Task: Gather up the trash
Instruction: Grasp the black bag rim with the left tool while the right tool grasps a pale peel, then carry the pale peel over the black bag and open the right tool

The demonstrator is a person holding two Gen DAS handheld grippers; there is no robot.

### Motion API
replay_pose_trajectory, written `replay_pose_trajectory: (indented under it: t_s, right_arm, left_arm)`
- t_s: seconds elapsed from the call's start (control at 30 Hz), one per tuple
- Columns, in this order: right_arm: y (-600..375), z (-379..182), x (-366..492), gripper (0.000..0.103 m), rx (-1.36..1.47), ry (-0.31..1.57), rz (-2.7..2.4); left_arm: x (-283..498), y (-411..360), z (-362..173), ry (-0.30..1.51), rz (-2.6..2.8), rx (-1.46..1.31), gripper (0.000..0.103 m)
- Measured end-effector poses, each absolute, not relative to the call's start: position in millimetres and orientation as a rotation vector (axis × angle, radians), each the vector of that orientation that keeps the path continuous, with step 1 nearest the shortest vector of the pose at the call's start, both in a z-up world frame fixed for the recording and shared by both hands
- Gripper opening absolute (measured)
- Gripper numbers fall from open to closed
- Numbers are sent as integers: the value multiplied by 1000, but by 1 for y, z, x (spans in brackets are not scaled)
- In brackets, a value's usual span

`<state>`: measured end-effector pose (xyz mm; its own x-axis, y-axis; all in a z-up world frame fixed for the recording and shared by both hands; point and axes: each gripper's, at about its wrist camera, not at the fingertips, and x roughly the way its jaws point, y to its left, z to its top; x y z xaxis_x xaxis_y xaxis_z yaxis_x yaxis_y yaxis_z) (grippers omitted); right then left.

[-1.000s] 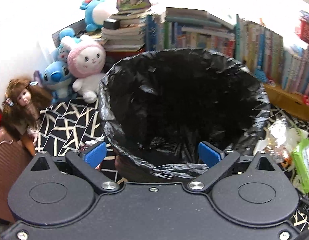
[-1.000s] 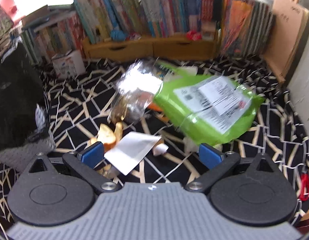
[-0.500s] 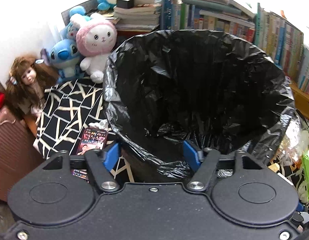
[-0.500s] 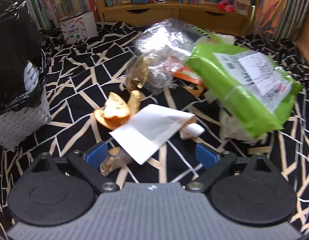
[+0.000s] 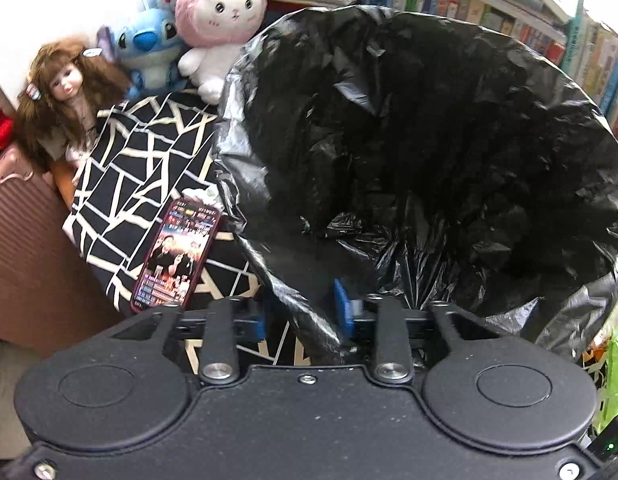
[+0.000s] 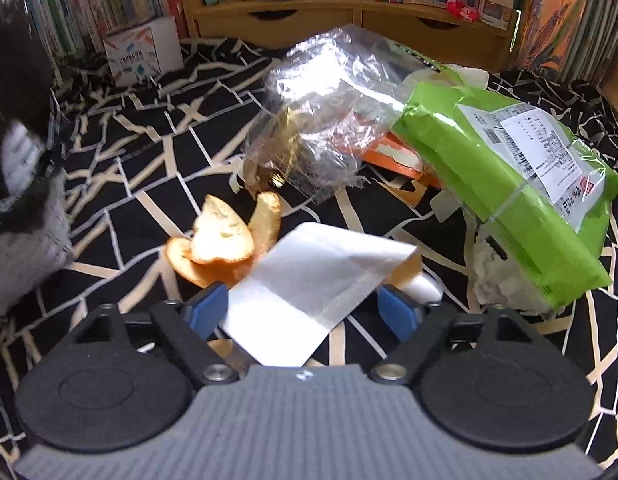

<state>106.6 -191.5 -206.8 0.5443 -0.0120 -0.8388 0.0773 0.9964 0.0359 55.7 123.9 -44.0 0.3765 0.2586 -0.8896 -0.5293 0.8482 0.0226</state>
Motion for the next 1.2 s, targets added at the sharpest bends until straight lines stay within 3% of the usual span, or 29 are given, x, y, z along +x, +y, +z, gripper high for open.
replay_pose_trajectory:
  t_s: [0.1,0.23,0.5,0.87,1.2]
  right_arm:
    - [-192,-214,110,77,63,1010,-49]
    - [-193,-216,109,37,46,1021,-55]
    - [-203,-188,96,4,72,959,3]
    - [-210,-110,83,2,173,815,109]
    - [-183,13,78,3,268,553,399]
  left_arm:
    - [54,125,-44,1071,505,-295,26]
    - [50,124,-42,1073,473,-326,26]
    - [40,125,-38,1096,431,-400,27]
    - [39,122,-39,1083,441,-381,28]
    - [39,124,-39,1072,425,-366,30]
